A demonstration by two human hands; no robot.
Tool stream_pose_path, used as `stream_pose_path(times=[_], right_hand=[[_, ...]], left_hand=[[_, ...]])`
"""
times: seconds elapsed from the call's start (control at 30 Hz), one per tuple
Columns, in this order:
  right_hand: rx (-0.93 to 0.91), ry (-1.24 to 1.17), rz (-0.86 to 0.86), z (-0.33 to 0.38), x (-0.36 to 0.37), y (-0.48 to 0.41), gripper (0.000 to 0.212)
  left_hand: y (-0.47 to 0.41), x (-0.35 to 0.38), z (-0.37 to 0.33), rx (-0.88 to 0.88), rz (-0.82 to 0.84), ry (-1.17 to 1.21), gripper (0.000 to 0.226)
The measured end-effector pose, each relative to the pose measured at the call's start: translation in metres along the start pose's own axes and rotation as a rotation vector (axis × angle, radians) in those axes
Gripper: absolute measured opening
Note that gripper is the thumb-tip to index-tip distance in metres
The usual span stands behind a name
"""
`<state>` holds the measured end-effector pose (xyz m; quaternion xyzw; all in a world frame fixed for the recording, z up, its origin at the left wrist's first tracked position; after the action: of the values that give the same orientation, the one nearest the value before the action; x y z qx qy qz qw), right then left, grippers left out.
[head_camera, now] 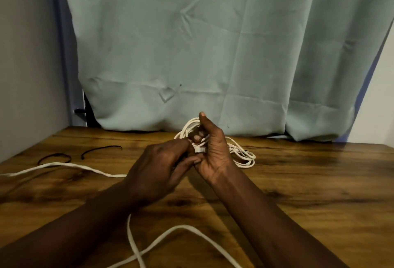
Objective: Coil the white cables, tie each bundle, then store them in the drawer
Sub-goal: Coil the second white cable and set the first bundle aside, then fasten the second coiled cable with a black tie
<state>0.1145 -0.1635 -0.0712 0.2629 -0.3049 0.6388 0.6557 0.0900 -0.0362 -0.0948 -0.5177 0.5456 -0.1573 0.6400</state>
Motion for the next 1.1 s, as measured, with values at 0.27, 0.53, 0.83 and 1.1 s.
stream_pose_path(times=[0.27,0.53,0.83,1.1], right_hand=[[0.056,-0.098,0.016,-0.002,-0.002,-0.003,0.044],[0.07,0.035,0.022,-0.016,0.005,0.013,0.051],[0.192,0.265,0.046,-0.039,-0.01,0.005,0.054],[0.198,0.4,0.131,-0.063,-0.008,0.006,0.045]], left_hand=[[0.0,-0.002,-0.001,-0.119,-0.124,0.029,0.017],[-0.001,-0.004,-0.002,-0.173,-0.134,0.066,0.019],[0.0,-0.041,0.072,-0.531,-0.356,-0.038,0.006],[0.039,-0.069,0.145,-0.806,0.134,-0.505,0.043]])
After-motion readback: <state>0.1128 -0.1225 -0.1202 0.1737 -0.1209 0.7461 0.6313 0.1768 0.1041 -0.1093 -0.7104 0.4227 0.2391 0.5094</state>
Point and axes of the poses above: each hand's wrist, its own y-axis away from the middle knuckle, its own x-axis out of the palm, z = x × y, the point moved 2 cm from there along -y, towards the middle knuckle, and after that the axes turned 2 degrees about -z, right-handed, at the moved point
